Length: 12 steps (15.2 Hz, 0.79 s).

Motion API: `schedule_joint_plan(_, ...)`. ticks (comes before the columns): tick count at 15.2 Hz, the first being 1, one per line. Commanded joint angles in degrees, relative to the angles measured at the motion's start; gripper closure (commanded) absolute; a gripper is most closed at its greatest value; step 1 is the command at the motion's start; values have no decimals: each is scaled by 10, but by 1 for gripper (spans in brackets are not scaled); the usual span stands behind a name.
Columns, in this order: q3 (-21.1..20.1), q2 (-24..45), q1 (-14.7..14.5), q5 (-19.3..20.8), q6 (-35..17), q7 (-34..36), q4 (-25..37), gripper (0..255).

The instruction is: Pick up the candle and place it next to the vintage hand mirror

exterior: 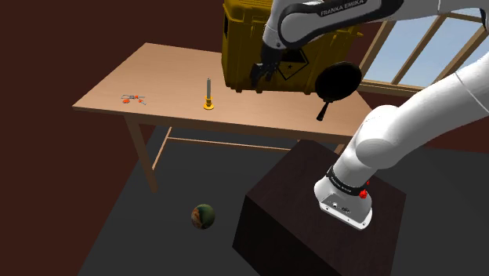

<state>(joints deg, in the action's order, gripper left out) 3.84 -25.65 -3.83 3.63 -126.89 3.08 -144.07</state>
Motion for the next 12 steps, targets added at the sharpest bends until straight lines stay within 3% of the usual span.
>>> schedule_joint_plan(1,0,37,-5,-3,-56,-2,2,0)
schedule_joint_plan(12,-10,258,-30,-23,-281,-18,101,0)
